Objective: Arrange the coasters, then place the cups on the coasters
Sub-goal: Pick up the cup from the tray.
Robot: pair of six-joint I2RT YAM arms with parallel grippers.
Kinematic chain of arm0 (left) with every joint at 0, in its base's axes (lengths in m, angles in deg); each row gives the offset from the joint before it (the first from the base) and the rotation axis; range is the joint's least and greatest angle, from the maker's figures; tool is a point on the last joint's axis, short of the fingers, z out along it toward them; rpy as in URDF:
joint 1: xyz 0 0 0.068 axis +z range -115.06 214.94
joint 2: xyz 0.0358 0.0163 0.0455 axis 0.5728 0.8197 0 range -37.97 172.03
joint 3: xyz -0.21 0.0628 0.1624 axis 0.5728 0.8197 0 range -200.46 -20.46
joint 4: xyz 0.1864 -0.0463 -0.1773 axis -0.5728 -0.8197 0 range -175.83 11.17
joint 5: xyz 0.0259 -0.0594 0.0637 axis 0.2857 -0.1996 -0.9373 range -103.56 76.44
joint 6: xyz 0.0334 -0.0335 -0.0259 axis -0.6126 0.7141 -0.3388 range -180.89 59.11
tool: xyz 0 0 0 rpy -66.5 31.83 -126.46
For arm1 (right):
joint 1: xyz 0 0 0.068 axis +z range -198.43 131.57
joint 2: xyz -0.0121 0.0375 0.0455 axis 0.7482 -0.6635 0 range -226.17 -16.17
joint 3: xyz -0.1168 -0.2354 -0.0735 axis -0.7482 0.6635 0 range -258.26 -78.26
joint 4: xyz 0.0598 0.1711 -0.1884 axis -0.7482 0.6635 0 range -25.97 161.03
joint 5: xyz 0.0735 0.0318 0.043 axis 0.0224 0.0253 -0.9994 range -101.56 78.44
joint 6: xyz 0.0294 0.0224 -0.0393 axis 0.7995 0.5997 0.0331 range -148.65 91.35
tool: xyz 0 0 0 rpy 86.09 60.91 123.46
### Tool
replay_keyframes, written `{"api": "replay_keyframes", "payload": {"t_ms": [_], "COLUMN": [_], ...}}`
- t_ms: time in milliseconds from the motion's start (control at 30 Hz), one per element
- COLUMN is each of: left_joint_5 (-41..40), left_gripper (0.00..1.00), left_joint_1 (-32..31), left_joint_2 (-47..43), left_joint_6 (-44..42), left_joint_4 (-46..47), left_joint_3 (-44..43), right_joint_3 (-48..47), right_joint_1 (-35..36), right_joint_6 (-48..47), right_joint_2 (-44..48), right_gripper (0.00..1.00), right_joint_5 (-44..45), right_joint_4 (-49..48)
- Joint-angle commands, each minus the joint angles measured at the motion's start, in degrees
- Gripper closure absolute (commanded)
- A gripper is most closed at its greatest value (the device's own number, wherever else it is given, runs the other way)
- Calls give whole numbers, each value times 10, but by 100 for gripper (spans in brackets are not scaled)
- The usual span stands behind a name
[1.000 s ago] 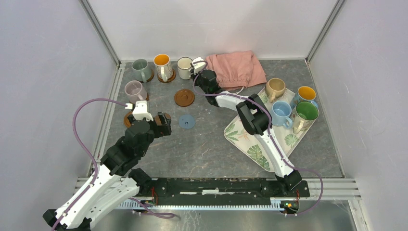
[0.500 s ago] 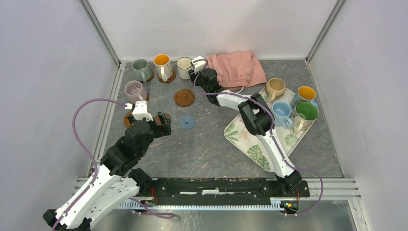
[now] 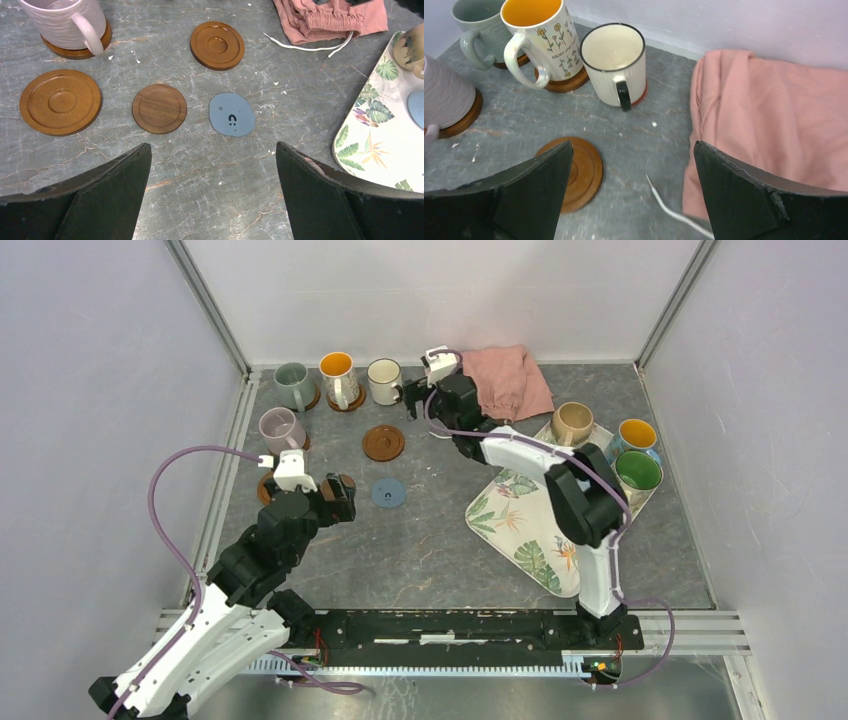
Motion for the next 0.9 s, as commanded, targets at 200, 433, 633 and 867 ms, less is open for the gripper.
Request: {"api": "replay_keyframes", "payload": {"t_ms": [200, 433, 633, 867], "left_joint_5": [35, 82, 105, 113], "left_gripper": [0, 0, 0, 0], "left_joint_1": [3, 3, 2, 3], "left_joint_2": [49, 119, 157, 171], "left_joint_6": [-6, -1, -3, -10], "left_joint_4": [70, 122, 150, 149], "left_joint_3": [-20, -29, -37, -46], "right_joint_3": [193, 294, 333, 379], "right_joint_1": [5, 4, -7, -63], "right_joint_6": [74, 110, 135, 149], "right_joint_2": [243, 379, 450, 529], "right_gripper": [2, 2, 2, 2], "right_joint_5": [83, 159, 237, 244], "right_joint_4": [119, 212, 307, 369]}}
